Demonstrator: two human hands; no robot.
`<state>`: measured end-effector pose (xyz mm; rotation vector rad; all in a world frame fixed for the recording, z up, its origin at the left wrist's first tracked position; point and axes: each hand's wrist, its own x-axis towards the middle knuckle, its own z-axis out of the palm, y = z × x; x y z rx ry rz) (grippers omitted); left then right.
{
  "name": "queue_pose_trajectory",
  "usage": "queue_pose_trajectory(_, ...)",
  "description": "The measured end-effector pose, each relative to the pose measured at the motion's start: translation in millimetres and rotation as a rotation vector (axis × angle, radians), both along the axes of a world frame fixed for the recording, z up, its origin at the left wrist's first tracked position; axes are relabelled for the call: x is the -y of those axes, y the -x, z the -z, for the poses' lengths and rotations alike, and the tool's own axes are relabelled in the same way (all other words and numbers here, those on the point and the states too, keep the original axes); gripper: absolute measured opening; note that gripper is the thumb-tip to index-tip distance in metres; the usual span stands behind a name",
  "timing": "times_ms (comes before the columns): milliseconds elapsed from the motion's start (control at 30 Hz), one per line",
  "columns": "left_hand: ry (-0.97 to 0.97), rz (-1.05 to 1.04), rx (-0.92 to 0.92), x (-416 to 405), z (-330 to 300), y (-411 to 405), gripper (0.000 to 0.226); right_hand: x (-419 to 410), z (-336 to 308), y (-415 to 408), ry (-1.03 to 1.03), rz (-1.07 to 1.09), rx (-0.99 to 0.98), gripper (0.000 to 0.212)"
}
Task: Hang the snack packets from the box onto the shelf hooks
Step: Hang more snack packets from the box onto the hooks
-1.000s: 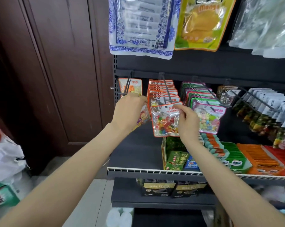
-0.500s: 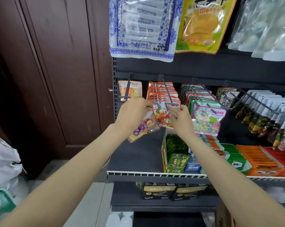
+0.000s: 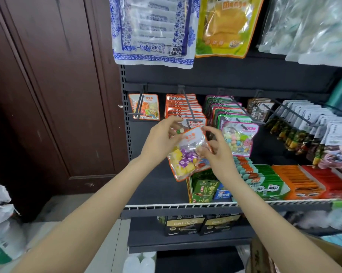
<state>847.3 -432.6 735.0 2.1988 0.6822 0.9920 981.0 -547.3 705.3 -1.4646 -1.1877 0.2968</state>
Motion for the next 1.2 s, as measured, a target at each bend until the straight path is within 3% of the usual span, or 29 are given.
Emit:
queue_pose_trajectory(167, -0.003, 0.041, -0.127, -4, 15, 8, 0.051, -2, 4, -6, -0.024, 0.003, 0.047, 0.055)
queue_pose_trajectory(400, 0.020, -0.021, -0.112, -1, 13, 0, 0.052, -15, 6, -7, 0.104, 0.144, 0.155, 0.050)
queue_pose_trajectory(700, -0.007, -0.068, -0.098, -6, 18, 2, 0.049, -22, 9, -5, 0.128, 0.170, 0.225, 0.049)
queue_pose_trajectory(1033, -0.035, -0.165, -0.211, -13, 16, -23, 0.058, -45, 4, -7, 0.262, 0.255, 0.346, 0.057)
queue_pose_trajectory(1200, -0.183, -0.302, -0.253, -7, 20, -24, 0.054, -45, 2, -9, 0.273, 0.255, 0.347, 0.055)
